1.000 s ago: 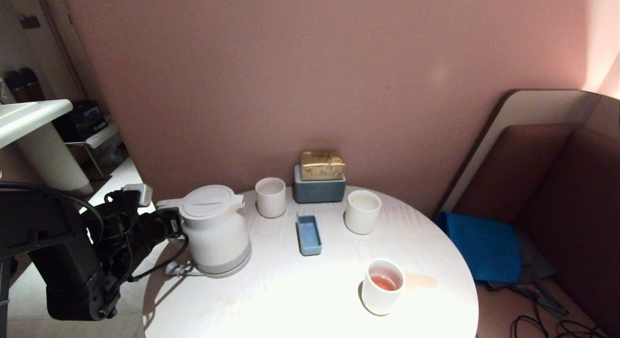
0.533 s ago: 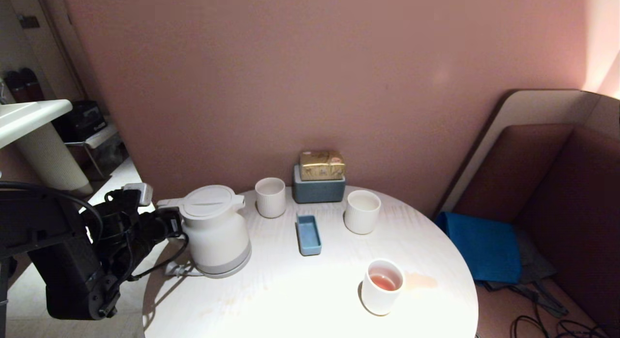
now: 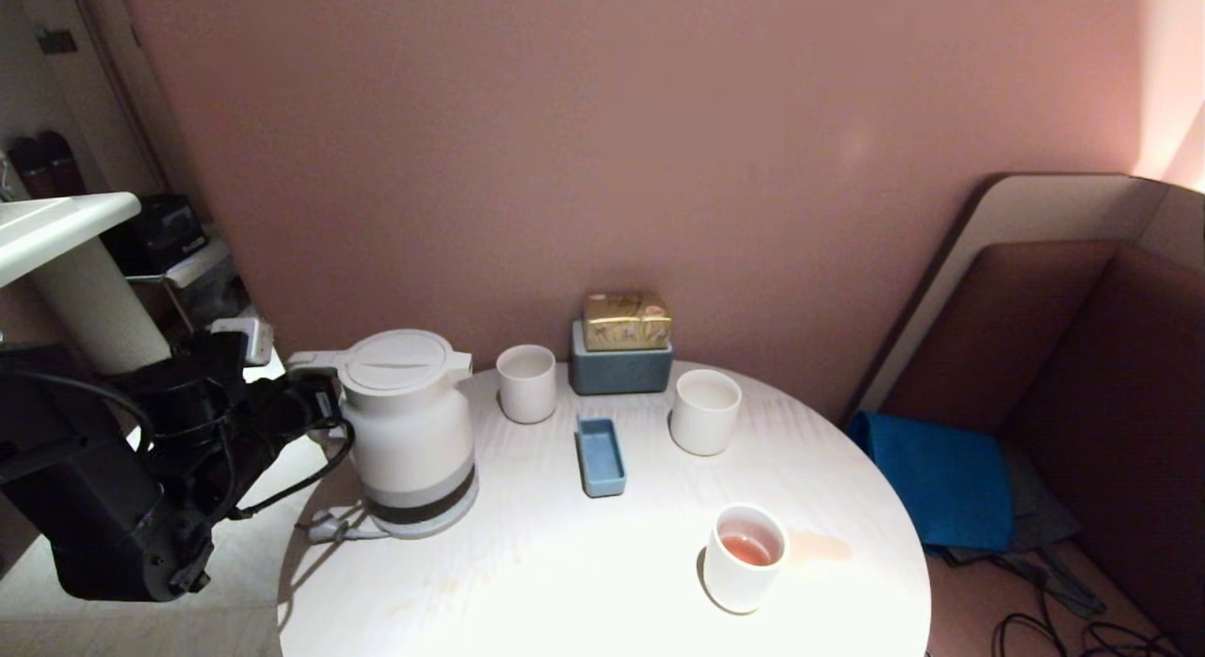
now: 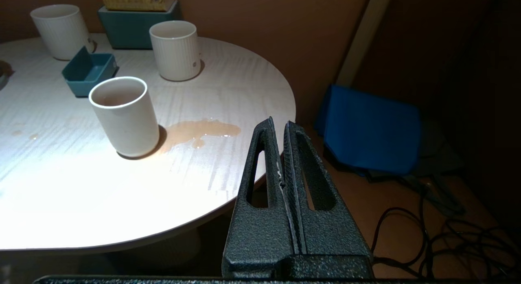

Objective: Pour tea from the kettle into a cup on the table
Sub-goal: Pour water into the cup

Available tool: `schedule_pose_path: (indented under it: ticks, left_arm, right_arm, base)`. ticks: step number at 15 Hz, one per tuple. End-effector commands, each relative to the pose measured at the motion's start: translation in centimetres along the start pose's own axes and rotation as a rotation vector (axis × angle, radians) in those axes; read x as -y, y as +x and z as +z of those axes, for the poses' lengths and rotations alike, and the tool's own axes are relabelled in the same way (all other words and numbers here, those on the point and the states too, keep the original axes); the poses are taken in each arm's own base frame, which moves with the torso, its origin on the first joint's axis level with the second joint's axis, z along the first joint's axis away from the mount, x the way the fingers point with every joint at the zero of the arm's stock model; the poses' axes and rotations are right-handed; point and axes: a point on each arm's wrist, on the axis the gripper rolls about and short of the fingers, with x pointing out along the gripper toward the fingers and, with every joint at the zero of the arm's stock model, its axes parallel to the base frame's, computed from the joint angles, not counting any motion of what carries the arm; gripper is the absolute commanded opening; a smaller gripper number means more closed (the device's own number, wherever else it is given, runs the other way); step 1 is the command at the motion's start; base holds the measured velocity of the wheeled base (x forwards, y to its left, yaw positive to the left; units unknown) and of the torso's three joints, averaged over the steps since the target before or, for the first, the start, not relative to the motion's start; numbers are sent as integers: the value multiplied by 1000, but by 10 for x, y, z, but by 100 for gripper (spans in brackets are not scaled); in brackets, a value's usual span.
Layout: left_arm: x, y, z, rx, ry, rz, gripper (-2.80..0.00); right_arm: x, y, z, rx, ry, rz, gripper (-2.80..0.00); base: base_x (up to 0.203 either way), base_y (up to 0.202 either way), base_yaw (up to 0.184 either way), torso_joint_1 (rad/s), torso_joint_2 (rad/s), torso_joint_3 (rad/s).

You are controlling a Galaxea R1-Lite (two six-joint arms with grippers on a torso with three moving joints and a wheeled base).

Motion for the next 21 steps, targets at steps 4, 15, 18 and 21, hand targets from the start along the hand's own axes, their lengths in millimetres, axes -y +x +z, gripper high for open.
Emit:
schedule_pose_path:
  ticks: [4, 15, 18, 21]
  left_arm:
    - [17, -10, 41, 49, -4, -21, -280]
    - [108, -40, 111, 2, 95, -171, -280]
    - [128, -44, 107, -10, 152, -217, -280]
    - [150, -44, 108, -13, 172, -247, -280]
  right_arm:
    - [0, 0, 0, 0, 0, 1, -280]
    - [0, 0, 0, 0, 0, 1, -280]
    - [0, 0, 0, 0, 0, 1, -280]
    - [0, 0, 0, -2, 0, 1, -280]
  base:
    - [0, 0, 0, 0, 0, 0]
    - [0, 0, 0, 0, 0, 0]
    - [0, 0, 0, 0, 0, 0]
    - [0, 0, 0, 0, 0, 0]
